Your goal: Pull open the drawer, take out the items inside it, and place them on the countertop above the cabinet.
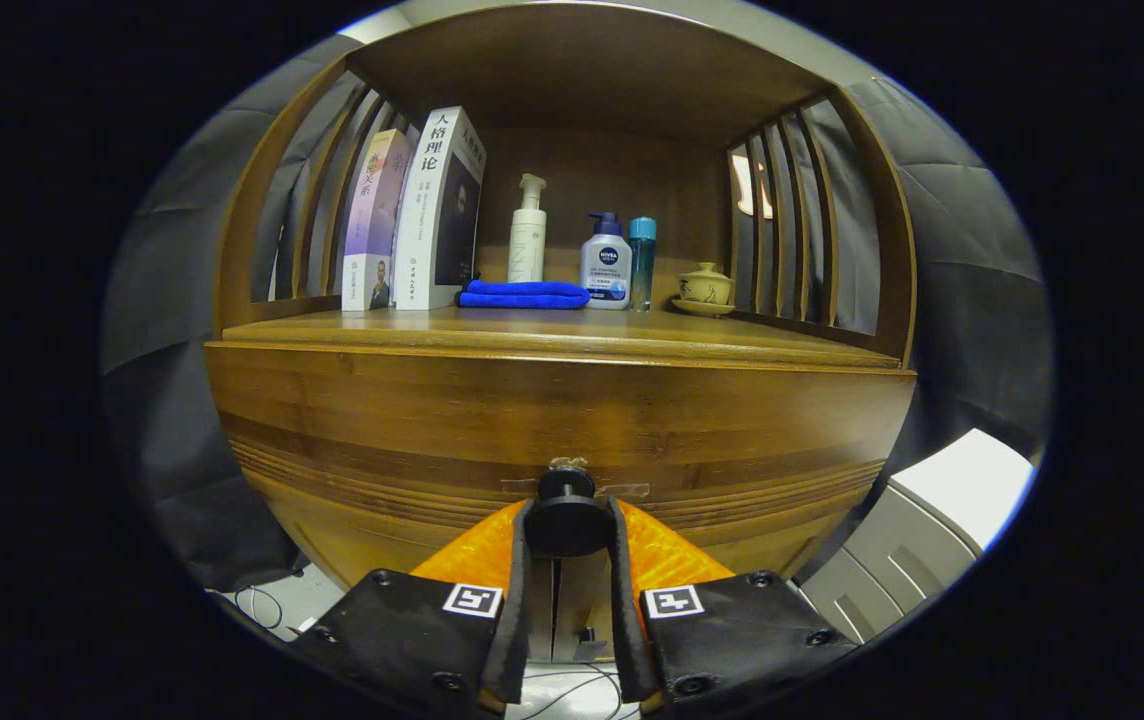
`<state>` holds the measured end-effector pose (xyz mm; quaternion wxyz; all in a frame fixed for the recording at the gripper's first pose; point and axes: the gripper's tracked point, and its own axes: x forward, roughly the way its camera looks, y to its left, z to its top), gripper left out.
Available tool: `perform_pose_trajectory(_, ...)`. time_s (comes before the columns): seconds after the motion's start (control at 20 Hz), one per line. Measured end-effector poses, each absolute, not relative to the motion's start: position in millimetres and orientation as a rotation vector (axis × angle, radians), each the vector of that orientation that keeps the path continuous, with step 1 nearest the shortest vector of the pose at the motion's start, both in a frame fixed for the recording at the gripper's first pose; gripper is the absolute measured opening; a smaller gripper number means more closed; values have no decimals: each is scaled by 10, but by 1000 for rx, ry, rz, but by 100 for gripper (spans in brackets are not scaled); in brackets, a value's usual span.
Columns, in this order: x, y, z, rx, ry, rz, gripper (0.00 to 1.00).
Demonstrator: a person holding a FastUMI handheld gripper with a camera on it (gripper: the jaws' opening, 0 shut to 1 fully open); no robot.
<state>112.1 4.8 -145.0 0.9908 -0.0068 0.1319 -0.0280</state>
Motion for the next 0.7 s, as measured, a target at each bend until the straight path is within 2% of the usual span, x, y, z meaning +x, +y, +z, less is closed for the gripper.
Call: perform_pose_trajectory(0.7, 336, 120, -1429, -29, 261, -19, 38)
